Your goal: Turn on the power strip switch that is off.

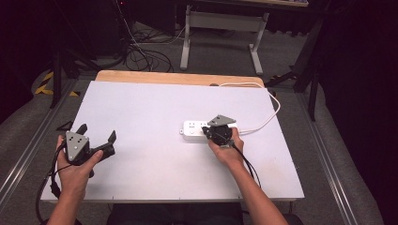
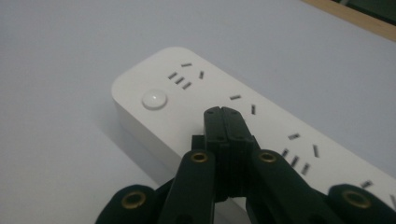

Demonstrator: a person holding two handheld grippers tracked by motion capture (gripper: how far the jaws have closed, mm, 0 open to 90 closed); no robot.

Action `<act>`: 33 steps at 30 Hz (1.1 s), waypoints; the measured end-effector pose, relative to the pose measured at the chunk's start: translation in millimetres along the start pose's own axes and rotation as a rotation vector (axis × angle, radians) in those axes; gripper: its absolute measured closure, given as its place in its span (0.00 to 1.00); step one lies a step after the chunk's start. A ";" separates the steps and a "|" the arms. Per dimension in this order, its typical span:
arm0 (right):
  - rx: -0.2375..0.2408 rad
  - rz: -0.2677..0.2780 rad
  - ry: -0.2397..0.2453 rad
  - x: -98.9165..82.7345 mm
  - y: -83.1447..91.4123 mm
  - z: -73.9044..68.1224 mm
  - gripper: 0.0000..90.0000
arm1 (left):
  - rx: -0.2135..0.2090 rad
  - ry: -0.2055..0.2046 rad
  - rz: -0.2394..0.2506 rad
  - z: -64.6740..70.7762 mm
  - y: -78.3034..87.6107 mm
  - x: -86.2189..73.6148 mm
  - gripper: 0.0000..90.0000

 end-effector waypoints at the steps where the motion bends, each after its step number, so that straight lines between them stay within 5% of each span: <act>1: 0.006 0.000 -0.012 -0.1 0.0 0.5 1.00 | -0.002 -0.002 -0.003 0.3 -0.2 -0.1 0.07; 15: -0.005 0.001 0.001 -0.3 0.4 -0.8 1.00 | -0.013 -0.009 -0.007 2.8 -2.5 -0.3 0.07; 28: -0.033 0.026 0.069 -1.0 2.1 1.9 1.00 | -0.019 -0.009 -0.014 3.4 -3.9 -0.5 0.07; 33: -0.034 0.097 0.018 7.1 14.4 12.3 1.00 | -0.020 -0.010 -0.015 3.4 -3.8 -0.6 0.07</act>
Point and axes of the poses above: each handheld gripper's, and its own axes: y roughly backward along the jaws, x roughly out of its top, z roughly to its right, the point moved 4 cm from there along -y, roughly forward along the jaws, and after that the axes turned 10 degrees about -x, right-handed, at the moved point
